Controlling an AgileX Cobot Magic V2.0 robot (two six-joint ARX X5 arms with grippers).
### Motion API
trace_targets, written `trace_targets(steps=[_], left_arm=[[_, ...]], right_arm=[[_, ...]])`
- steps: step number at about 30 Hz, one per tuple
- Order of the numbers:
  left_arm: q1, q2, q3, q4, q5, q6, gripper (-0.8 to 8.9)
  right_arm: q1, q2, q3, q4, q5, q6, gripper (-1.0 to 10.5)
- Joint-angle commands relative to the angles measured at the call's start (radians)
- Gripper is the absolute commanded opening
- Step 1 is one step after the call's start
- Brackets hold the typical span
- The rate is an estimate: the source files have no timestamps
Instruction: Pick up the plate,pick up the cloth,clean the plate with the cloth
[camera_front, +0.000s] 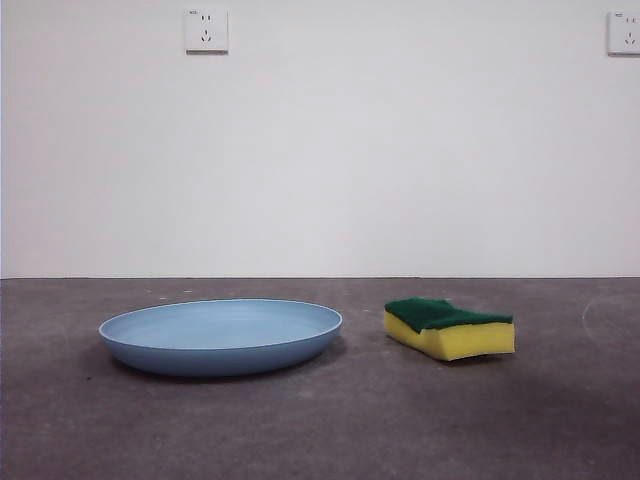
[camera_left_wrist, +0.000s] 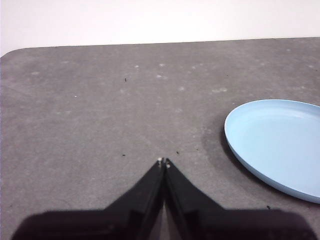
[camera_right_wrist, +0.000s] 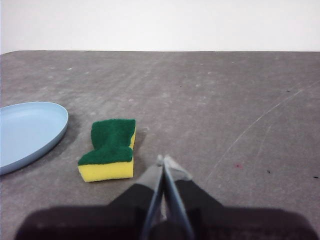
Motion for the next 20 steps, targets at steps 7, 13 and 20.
trace_targets(steps=[7,13,20], left_arm=[[0.002,-0.003,-0.014,0.013,0.004,-0.002,-0.03],[0.002,-0.003,-0.005,0.013,0.058,-0.092,-0.08],[0.002,0.096,0.105,0.000,0.058,-0.174,-0.08]], right_arm=[[-0.002,-0.002,-0.010,-0.008,-0.001,0.051,0.0],[-0.002,0.007,-0.004,-0.009,0.003,0.171,-0.1],[-0.003,0.167,0.112,-0.009,0.002,0.277,-0.1]])
